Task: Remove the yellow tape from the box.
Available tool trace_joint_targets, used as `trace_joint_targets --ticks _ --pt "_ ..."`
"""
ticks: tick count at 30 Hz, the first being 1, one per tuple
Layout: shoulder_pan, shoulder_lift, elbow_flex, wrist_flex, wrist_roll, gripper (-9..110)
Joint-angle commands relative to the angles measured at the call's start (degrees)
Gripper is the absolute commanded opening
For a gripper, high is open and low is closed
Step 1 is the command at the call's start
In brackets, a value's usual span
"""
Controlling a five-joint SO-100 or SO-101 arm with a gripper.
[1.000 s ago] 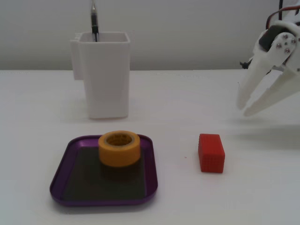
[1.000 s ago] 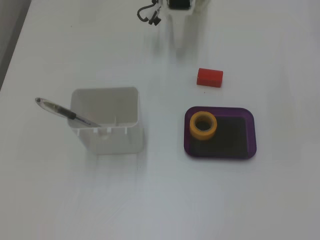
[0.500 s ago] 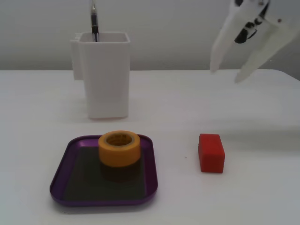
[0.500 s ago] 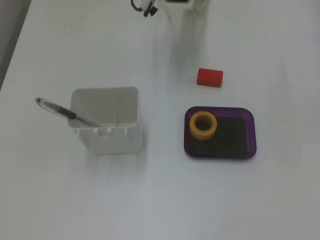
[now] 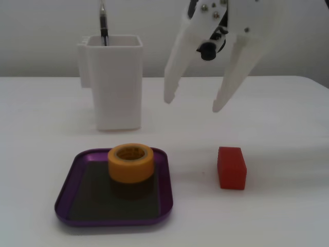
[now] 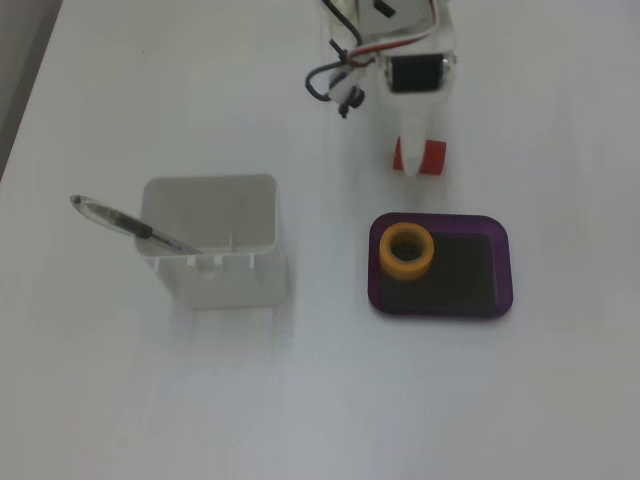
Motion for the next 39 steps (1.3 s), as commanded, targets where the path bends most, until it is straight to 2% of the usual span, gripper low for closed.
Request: trace_joint_targets --ticks 1,18,39 --pt "-2.20 -3.60 -5.54 -0.88 0.44 19" --pt "-1.58 -26.37 -24.70 -0.53 0.44 15" --pt "-1.41 -28.21 -24.96 -3.52 -0.18 13"
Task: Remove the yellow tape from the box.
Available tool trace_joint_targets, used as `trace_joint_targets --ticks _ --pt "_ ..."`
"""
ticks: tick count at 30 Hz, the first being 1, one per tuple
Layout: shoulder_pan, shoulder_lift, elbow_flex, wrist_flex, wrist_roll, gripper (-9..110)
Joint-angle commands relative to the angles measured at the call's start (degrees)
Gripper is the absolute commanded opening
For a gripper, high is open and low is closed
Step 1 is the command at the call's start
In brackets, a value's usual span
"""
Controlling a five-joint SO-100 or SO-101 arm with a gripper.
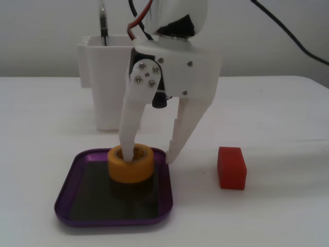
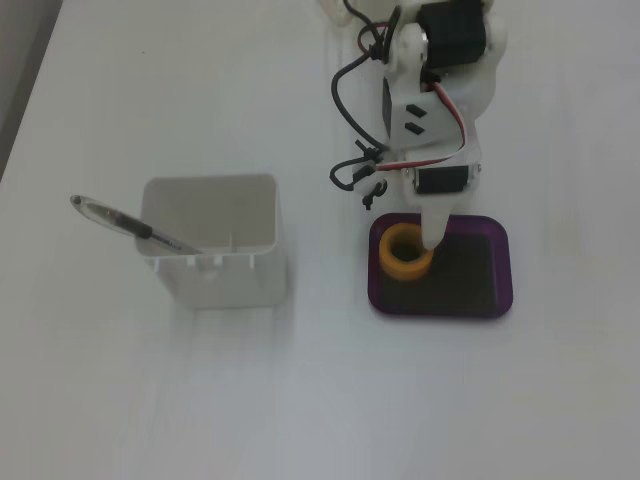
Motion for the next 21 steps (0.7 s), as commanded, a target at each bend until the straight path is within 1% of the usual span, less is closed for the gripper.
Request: trace_joint_targets --ticks 1,9,21 --pt "0.09 1.32 -2.29 -0.18 -0.62 13" --pt "4.13 0.79 -2.29 -0.09 -0.62 13" --pt "4.04 0.53 -1.76 -0.97 -0.62 13"
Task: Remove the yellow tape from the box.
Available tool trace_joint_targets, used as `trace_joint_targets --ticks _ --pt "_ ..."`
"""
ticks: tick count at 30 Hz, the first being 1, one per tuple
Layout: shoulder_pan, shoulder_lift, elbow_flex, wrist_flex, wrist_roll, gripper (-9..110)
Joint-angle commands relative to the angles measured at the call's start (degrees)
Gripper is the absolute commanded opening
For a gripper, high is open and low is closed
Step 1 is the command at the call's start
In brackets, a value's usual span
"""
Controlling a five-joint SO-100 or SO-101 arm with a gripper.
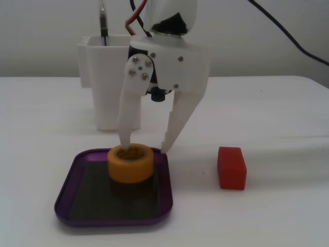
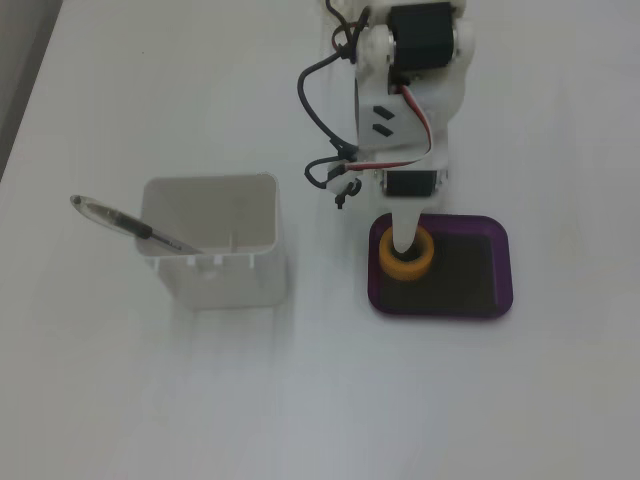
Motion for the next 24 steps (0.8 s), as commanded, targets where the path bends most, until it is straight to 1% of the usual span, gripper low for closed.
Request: trace_joint_targets --ticks 1,5,24 --pt "-0.35 0.53 -1.76 -0.62 -0.70 13" --pt "-0.35 0.53 -1.58 -2.11 -0.70 13" --pt "-0.35 0.44 -1.41 -1.85 -0.44 13"
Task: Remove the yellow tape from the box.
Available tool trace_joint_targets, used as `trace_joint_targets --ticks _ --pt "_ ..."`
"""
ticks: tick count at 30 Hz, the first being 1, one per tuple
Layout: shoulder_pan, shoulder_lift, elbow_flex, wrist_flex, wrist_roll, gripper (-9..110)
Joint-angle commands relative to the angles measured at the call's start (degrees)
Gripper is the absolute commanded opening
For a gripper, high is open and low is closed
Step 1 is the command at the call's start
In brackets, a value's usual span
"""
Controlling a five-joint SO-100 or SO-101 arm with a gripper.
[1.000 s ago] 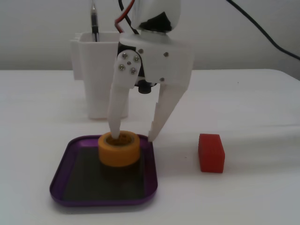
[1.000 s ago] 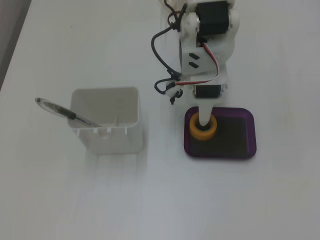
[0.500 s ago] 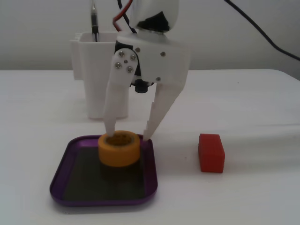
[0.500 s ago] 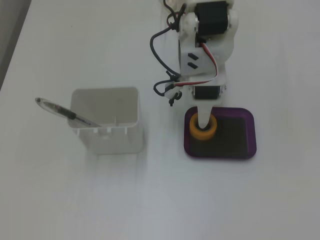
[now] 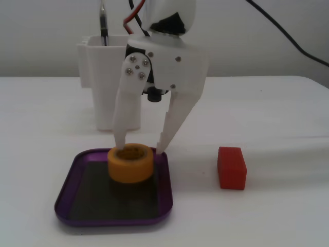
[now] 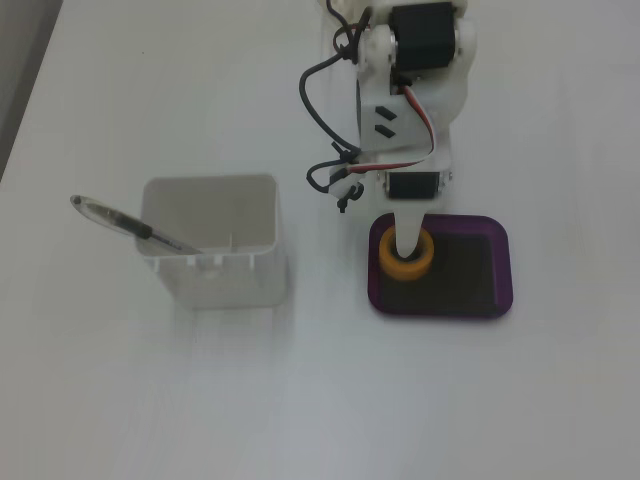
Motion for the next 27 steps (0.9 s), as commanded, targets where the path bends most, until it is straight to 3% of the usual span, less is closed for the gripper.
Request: trace_joint_targets --ticks 1,16,22,27 --pt "0.00 0.44 -1.41 -0.26 -0.44 13" --pt "-0.26 -6.33 -2.20 0.09 -0.09 13" --pt "-0.70 -6.15 -2.29 -0.53 -0.09 -1" --pt "-0.79 -5.98 -2.46 -0.62 -0.09 0"
